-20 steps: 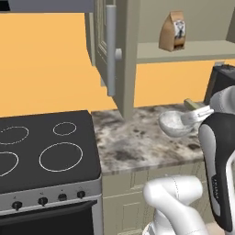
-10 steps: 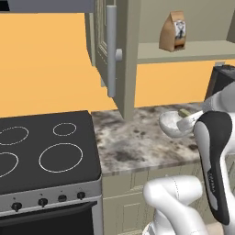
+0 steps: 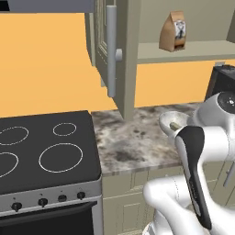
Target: Pick the egg and butter from the fridge and place them by the bowl for mixing.
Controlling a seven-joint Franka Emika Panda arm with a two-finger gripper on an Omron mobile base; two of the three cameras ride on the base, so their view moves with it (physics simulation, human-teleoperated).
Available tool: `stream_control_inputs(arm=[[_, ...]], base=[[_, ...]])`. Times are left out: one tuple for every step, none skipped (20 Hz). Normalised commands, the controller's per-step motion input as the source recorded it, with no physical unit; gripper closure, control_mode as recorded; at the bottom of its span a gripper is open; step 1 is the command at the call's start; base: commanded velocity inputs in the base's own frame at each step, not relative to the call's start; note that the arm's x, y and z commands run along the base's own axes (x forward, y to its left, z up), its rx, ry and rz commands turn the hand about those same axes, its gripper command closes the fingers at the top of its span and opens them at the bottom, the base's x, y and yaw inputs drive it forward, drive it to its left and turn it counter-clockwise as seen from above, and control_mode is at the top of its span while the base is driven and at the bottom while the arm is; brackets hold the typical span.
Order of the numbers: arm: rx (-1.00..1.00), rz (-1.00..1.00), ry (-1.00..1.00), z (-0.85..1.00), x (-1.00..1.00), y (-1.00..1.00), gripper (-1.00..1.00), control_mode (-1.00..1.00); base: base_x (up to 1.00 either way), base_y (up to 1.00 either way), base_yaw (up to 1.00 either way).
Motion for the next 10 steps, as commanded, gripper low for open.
stream_control_inputs(arm=[[-0.01, 0.03, 0.0, -0.39, 0.65, 0.0, 1.0, -1.0], [0.0, 0.03, 0.0, -0.36, 0.68, -0.01, 1.0, -1.0], [0.0, 0.04, 0.02, -0.29, 0.71, -0.04, 1.0, -1.0], [0.0, 0.05, 0.04, -0.26, 0.74, -0.06, 1.0, -1.0], [0.0, 0.06, 0.04, -0.29, 0.74, -0.08, 1.0, -1.0], [0.0, 0.09, 0.03, -0.4, 0.7, -0.06, 1.0, -1.0], [0.0, 0.11, 0.03, -0.56, 0.61, -0.04, 1.0, -1.0], [-0.01, 0.12, 0.05, -0.67, 0.51, -0.01, 1.0, -1.0], [-0.03, 0.13, 0.05, -0.66, 0.47, -0.01, 1.0, -1.0], [-0.03, 0.13, 0.04, -0.65, 0.49, 0.0, 1.0, -1.0]], base=[[0.0, 0.0, 0.0], [0.0, 0.0, 0.0], [0.0, 0.0, 0.0], [0.0, 0.0, 0.0], [0.0, 0.0, 0.0], [0.0, 0.0, 0.0], [0.0, 0.0, 0.0], [0.0, 0.0, 0.0], [0.0, 0.0, 0.0], [0.0, 0.0, 0.0]])
